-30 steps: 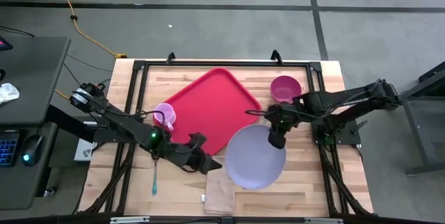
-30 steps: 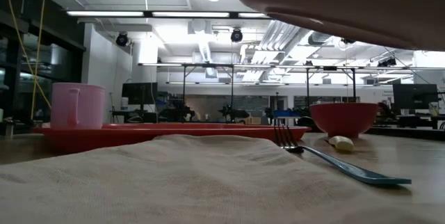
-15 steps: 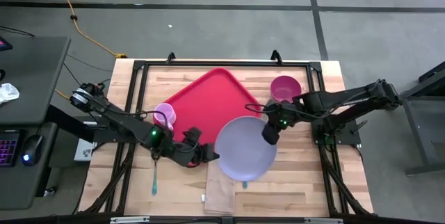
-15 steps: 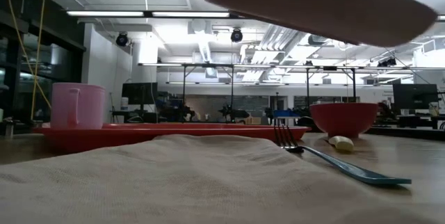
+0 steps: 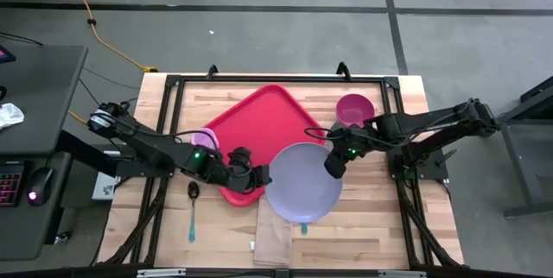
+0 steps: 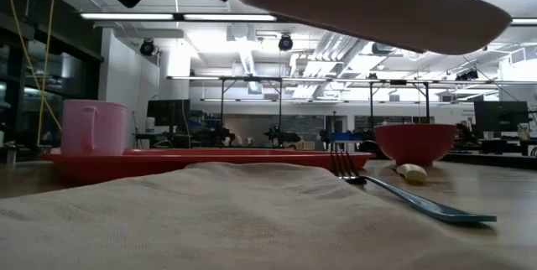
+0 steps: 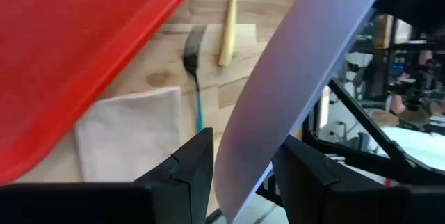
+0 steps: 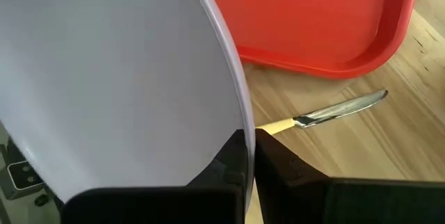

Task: Set up tray
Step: Put the purple plate to the right of the light pink mug on the red serving tray

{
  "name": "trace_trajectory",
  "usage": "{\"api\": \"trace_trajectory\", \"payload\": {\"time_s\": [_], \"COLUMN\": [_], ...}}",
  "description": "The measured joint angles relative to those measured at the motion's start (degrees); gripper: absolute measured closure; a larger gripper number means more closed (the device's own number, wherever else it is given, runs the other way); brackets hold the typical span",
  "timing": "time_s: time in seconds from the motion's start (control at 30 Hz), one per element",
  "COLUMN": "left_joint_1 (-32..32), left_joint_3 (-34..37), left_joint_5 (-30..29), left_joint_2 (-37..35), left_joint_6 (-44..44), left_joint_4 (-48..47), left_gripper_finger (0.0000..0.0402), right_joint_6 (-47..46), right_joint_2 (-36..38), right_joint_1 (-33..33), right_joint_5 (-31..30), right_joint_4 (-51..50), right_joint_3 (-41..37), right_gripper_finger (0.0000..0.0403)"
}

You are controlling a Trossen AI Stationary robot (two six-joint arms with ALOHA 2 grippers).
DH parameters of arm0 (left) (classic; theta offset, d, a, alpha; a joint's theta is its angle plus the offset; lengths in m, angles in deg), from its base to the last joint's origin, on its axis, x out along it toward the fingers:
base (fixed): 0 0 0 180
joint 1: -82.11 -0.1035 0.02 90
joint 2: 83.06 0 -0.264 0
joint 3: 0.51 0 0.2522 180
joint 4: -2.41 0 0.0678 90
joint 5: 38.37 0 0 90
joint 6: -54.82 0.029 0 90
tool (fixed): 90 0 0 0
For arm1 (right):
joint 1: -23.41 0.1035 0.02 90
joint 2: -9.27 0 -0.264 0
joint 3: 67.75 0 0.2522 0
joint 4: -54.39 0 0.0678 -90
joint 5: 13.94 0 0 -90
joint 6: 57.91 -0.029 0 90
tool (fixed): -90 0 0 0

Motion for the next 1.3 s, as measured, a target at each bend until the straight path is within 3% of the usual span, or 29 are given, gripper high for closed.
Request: {"api": "trace_trajectory", "payload": {"time_s": [0.5,0.73,0.87,1.1,1.3], "left_joint_1": [-1.3,-2.4,-2.4,-2.3,-2.3], "left_joint_3": [0.0,0.0,0.0,0.1,0.1], "left_joint_5": [2.6,3.2,3.7,4.9,6.3], "left_joint_2": [0.0,0.0,0.0,0.0,0.0], "left_joint_6": [-6.2,-7.0,-7.0,-4.6,-5.1], "left_joint_4": [-6.3,-8.9,-10.6,-11.7,-13.7], "left_gripper_finger": [0.0229,0.0233,0.0267,0.0379,0.0379], "right_joint_6": [0.2,0.4,1.4,1.7,1.8], "right_joint_2": [-0.3,-4.1,-5.6,-5.5,-5.4], "right_joint_1": [-1.8,-1.7,-1.7,-2.6,-2.6], "right_joint_5": [0.2,3.5,5.0,5.1,5.3], "right_joint_4": [3.8,5.3,6.8,8.5,10.9], "right_joint_3": [0.0,0.0,0.0,0.0,0.0], "right_gripper_finger": [0.0402,0.0402,0.0402,0.0403,0.0402]}}
